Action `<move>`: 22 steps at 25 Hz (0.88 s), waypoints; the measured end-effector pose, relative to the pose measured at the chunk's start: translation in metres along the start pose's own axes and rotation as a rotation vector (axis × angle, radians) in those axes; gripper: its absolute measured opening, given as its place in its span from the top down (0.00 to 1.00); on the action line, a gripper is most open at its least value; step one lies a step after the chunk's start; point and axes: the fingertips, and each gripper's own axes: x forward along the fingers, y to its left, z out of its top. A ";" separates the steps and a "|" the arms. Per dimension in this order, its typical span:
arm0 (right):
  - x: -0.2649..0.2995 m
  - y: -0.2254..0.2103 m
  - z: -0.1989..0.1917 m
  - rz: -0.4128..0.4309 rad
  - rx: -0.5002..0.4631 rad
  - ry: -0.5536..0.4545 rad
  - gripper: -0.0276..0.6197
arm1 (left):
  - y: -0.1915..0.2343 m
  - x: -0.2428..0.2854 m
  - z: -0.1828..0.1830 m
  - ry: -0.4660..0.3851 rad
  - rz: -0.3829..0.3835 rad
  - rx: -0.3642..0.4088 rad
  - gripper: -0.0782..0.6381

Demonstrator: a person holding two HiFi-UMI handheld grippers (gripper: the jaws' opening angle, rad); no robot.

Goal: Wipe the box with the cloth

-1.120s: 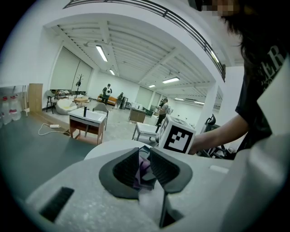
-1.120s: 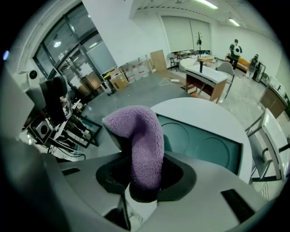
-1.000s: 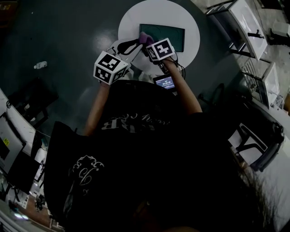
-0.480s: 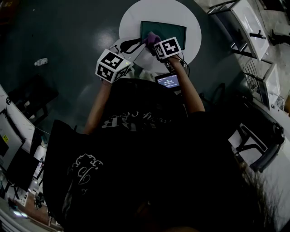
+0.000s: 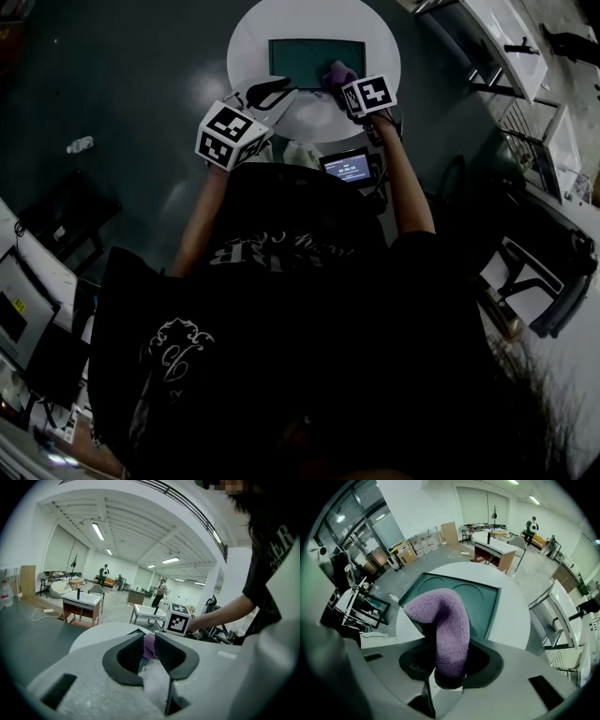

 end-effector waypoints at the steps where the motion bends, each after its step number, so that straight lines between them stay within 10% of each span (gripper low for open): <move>1: -0.003 -0.008 -0.005 -0.012 0.012 0.000 0.79 | -0.004 0.003 0.000 0.002 -0.006 0.003 0.79; 10: -0.016 -0.034 -0.025 -0.021 0.103 -0.019 0.79 | -0.020 0.009 -0.002 0.016 -0.019 0.017 0.79; 22: -0.003 0.087 -0.010 0.185 -0.283 0.028 0.79 | 0.003 -0.020 -0.015 0.017 0.055 -0.014 0.79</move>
